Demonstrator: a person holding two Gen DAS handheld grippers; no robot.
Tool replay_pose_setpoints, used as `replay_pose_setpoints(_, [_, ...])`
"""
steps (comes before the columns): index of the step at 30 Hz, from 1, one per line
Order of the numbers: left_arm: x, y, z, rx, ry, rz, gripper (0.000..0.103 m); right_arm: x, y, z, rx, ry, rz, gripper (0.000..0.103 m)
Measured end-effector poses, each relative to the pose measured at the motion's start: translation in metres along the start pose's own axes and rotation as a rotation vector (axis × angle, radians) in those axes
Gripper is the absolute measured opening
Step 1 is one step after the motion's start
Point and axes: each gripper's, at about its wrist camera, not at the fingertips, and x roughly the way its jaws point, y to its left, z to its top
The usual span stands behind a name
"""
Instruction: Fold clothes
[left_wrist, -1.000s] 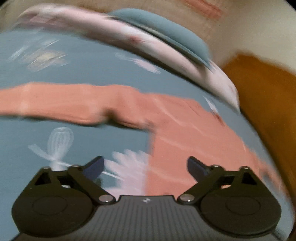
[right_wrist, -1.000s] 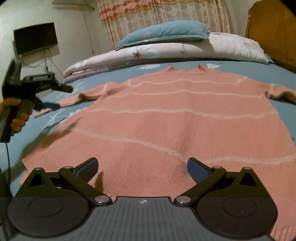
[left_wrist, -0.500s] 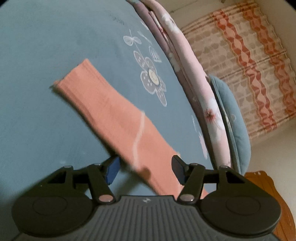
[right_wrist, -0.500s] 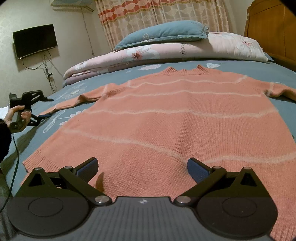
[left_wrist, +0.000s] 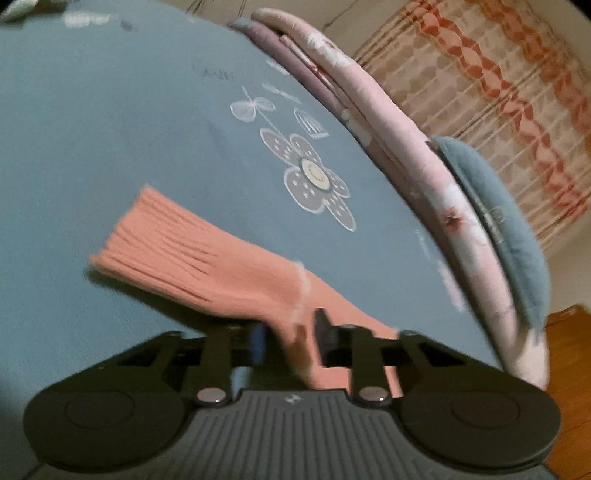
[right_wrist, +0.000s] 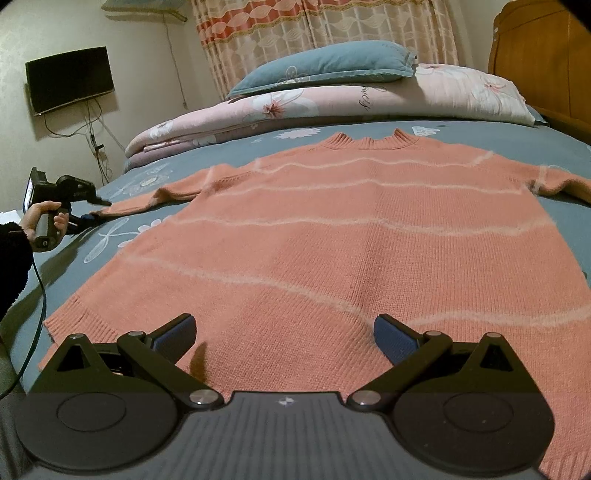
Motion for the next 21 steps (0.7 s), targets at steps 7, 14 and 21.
replay_pose_setpoints(7, [-0.026, -0.005, 0.005, 0.085, -0.098, 0.062, 0.009, 0.000, -0.003, 0.000, 0.008, -0.004, 0.008, 0.103])
replay_pose_setpoints(14, [-0.022, 0.015, 0.019, 0.058, -0.082, 0.165, 0.026, -0.001, -0.005, 0.000, 0.017, -0.010, 0.014, 0.103])
replay_pose_setpoints(21, [-0.063, 0.009, 0.048, 0.148, -0.228, 0.357, 0.034, -0.002, -0.008, 0.000, 0.043, -0.020, 0.031, 0.103])
